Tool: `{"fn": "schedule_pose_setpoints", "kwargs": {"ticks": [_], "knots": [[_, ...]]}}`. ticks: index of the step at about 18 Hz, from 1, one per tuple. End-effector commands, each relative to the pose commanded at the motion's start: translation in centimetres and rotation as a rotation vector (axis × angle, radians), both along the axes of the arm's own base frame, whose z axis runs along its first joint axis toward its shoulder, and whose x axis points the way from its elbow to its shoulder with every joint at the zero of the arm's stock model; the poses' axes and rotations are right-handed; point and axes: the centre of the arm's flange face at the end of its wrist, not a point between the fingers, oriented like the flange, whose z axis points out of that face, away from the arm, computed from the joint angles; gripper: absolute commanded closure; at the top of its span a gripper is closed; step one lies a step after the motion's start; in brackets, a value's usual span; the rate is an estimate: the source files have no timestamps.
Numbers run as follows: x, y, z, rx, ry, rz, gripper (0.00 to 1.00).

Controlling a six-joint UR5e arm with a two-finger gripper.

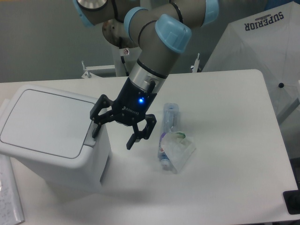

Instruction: Open the trash can

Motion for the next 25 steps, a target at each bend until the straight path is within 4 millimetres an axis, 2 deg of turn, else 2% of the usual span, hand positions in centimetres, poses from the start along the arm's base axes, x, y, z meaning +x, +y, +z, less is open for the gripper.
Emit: {"fn": "schedule_pose_setpoints", "kwargs": {"ticks": [7, 11, 14, 17, 22, 25], "knots": [[-0.2, 0.2, 0.3, 0.005, 0.003, 0.001, 0.0], [-1.1, 0.2, 2.6, 0.033, 0.038, 0.009, 0.0], [-3.4, -0.4, 3.9, 0.057, 0.09, 0.014, 0.0], [-6.1, -2.0, 5.2, 0.078, 0.155, 0.019, 0.0], [-10.5, -5.4, 4.4, 0.078, 0.323, -0.051, 0.0], [-13.4, -7.3, 2.8, -0.003, 0.447, -0.106, 0.0]]}}
